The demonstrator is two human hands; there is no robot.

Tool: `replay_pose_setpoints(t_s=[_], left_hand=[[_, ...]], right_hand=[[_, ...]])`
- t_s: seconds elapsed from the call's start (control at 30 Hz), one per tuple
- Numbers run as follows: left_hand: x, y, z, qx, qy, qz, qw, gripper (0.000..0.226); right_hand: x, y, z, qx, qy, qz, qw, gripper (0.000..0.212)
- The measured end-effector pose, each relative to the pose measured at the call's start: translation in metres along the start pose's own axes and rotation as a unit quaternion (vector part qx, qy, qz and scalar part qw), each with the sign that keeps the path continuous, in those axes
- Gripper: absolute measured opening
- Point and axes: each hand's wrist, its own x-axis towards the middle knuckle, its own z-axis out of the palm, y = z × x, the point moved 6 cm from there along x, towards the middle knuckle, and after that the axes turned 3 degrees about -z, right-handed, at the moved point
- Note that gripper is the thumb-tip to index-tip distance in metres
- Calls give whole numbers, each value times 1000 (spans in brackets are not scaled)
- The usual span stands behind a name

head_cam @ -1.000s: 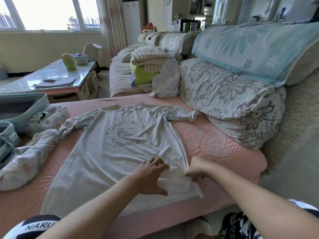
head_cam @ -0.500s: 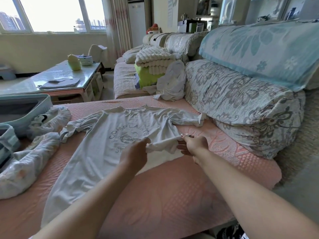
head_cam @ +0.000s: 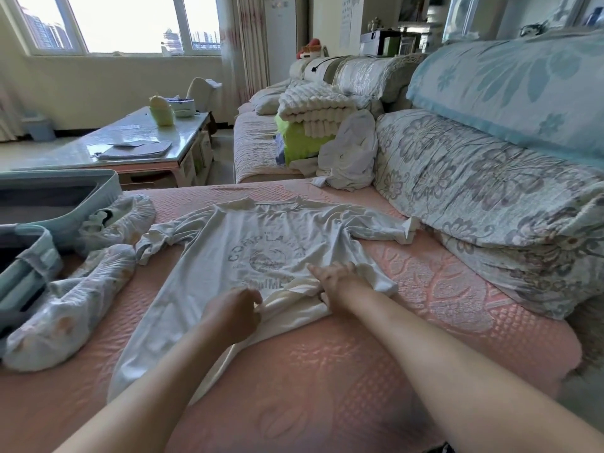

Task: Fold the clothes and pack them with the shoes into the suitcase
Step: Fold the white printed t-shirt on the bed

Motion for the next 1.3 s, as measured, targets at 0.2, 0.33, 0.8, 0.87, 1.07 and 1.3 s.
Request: replay_pose_setpoints(t_s=[0.2,0.33,0.8,0.87,1.07,1.3], left_hand=[[24,0,-18,32,75,54,995,19],[68,-15,-39,15,103,9,995,20],[258,13,-70,-166,47,-2,985,74],[254,14,-46,-124,11,27,992,76],[222,-33,15,-22,-79,106,991,76],[202,-73,12,12,-15,101,995,39]], right_hand=[[23,0,-26,-50,167,-29,984,29],[48,27,-51,20,270,5,963,21],[189,89,-78,265,92,90,956,87],[193,82,-66,204,35,55,977,89],[189,48,-21,171,-53,-39,983,81],[177,33,-2,97,-36,-41,994,81]])
